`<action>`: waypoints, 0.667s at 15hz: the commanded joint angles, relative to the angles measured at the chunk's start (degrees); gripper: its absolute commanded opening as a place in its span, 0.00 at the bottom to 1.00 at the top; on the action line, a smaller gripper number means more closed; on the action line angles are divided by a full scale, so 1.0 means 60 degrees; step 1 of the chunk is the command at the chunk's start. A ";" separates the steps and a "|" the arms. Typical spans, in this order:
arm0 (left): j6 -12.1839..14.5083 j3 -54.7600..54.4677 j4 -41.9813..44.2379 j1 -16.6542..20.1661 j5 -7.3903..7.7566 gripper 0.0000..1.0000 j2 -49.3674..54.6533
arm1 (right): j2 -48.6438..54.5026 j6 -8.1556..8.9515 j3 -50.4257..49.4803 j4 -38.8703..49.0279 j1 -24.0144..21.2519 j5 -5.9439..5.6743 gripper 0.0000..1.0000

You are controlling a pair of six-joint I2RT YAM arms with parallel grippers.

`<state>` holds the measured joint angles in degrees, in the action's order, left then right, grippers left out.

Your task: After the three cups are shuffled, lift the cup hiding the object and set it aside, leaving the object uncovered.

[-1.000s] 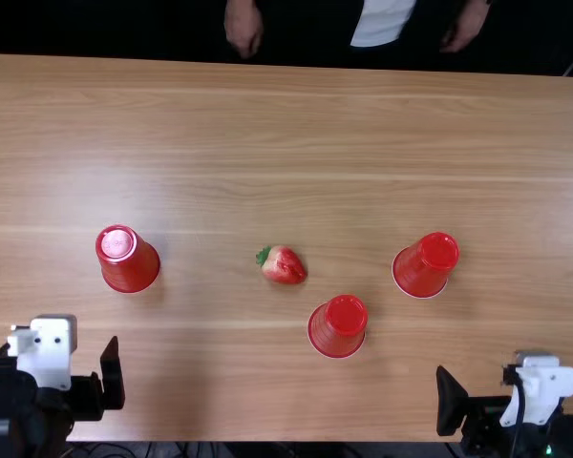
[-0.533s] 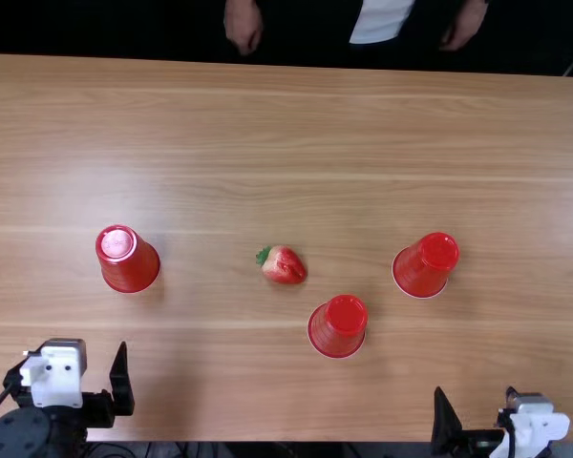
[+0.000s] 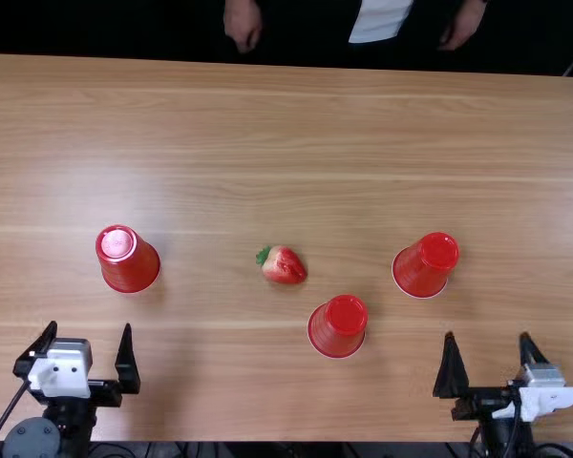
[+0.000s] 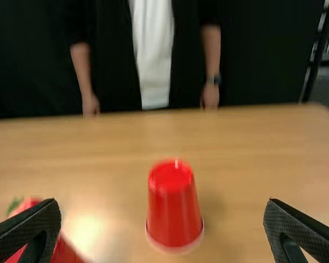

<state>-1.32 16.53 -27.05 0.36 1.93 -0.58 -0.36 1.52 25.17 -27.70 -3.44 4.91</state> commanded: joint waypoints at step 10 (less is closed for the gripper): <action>0.0097 -0.2756 0.3576 -0.0031 0.0539 1.00 0.0097 | 0.0060 0.0028 -0.3931 0.5169 -0.0115 -0.0080 1.00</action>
<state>-1.30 1.85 -5.32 0.36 4.08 -0.56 -0.36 1.56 2.07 2.74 -3.44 4.89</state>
